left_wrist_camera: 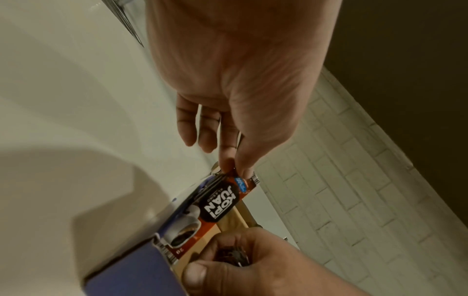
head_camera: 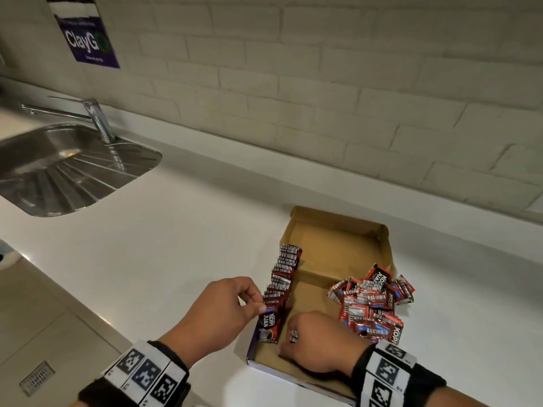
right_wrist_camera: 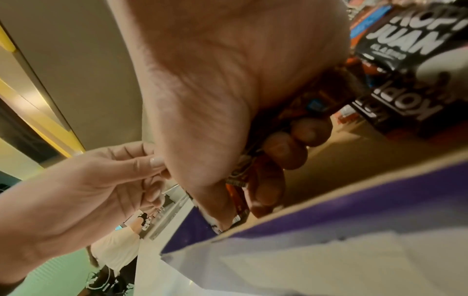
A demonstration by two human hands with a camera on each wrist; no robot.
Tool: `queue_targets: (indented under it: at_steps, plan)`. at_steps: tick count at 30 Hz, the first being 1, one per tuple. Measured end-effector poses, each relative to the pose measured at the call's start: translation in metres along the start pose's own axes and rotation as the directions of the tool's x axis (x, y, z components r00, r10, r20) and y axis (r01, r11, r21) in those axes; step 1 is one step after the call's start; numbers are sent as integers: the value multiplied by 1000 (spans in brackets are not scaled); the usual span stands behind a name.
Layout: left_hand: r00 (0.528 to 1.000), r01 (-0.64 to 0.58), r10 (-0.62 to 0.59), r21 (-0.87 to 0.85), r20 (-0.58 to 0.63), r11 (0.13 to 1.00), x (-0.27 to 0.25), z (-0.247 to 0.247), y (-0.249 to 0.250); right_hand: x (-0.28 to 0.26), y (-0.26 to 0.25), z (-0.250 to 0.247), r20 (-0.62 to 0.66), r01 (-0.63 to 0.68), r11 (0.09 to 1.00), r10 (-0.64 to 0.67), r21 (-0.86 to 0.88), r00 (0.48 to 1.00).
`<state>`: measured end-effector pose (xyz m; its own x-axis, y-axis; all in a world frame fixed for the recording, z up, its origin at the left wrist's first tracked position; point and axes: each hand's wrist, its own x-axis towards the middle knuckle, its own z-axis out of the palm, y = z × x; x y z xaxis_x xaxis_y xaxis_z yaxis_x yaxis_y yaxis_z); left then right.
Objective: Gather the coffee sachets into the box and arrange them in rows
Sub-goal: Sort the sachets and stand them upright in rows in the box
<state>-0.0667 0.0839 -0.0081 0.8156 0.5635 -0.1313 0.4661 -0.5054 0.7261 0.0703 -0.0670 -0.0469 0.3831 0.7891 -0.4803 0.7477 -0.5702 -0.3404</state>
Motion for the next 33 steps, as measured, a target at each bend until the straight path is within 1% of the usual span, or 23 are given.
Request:
queue_targets:
  at_steps: [4,6,10,21,26,33]
  plan:
    - [1000,-5,5,21,1,1000,2,5,-1,5,-1,5,14,-14,1000,14,-20,1000]
    - [1000,-3,3,24,-10,1000,2,7,-1,6,-3,6,-4,3,999,-3,-41,1000]
    - [1000,0,0,18,-23,1000,2,7,-2,9,-6,5,-36,31,999,-32,-28,999]
    - [998,9,-10,-19,-54,1000,5,8,-5,18,-11,12,-134,25,996,-36,-86,990]
    - [997,16,-19,-49,-80,999,5,8,-9,20,-12,15,-142,-4,996,-8,-84,990]
    - [998,34,-38,-78,-57,996,2,9,-12,14,-14,9,-108,-3,999,-1,-39,994]
